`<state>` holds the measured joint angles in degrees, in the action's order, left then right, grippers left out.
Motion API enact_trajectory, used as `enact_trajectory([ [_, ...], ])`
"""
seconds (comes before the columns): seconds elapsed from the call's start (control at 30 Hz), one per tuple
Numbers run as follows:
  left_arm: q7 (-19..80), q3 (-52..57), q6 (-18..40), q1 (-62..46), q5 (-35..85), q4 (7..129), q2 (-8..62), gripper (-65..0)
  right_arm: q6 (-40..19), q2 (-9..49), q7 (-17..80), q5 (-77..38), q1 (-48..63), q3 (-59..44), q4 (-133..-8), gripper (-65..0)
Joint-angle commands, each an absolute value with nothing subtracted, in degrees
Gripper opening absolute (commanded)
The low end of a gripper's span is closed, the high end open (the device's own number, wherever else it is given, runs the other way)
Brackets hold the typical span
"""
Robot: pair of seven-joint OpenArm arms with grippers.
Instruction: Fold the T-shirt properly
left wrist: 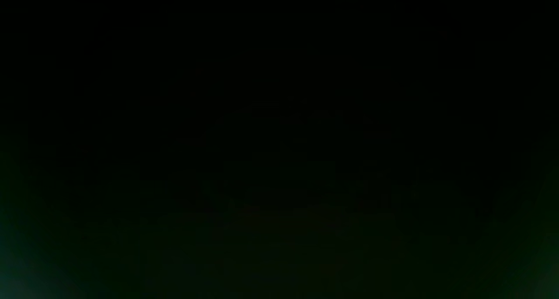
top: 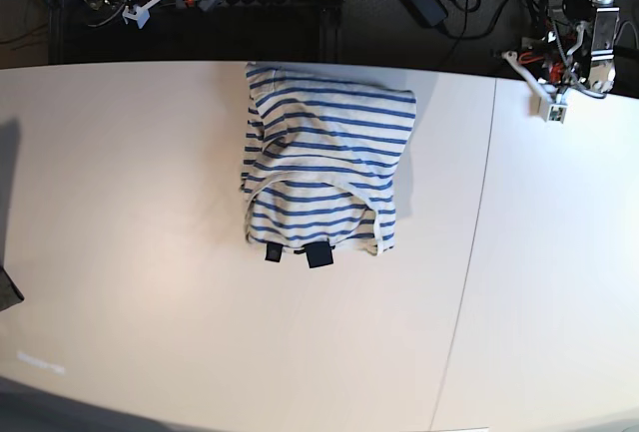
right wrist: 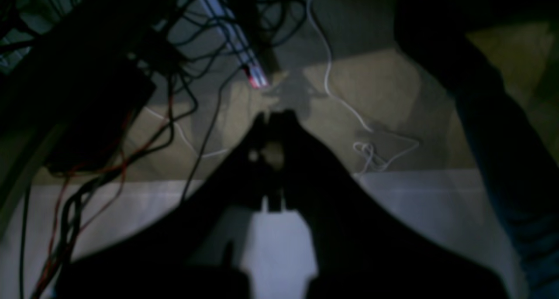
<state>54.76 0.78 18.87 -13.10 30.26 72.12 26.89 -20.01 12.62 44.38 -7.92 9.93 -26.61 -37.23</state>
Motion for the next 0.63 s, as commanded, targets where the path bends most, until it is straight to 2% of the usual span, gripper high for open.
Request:
enact_trajectory([
  [0.0,46.6,4.3,20.8,-12.0,35.0,79.2,29.2,-60.8,-18.8,13.5,43.6,-8.0,10.9,-26.8,-38.0,-65.0],
  [0.1,46.5,10.6,20.8,-21.1,34.9,91.5,29.2,-60.8,-21.9,13.4,42.0,-10.6,13.1,-26.7,-39.6,-65.0],
  [0.2,46.9,14.4,20.8,-19.3,35.1,99.2,29.9,-60.8,-22.5,13.2,46.8,-13.6,9.6,-26.7,-41.6,-65.0],
  [0.37,49.1,15.5,20.8,-19.7,37.4,105.8,34.1,-60.8,-22.5,13.3,46.4,-15.2,8.8,-26.8,-42.2,-65.0],
  [0.6,49.9,22.4,20.9,-23.9,37.5,113.3,34.3,-60.8,-22.5,13.2,43.7,-15.5,12.8,-26.8,-42.3,-65.0],
])
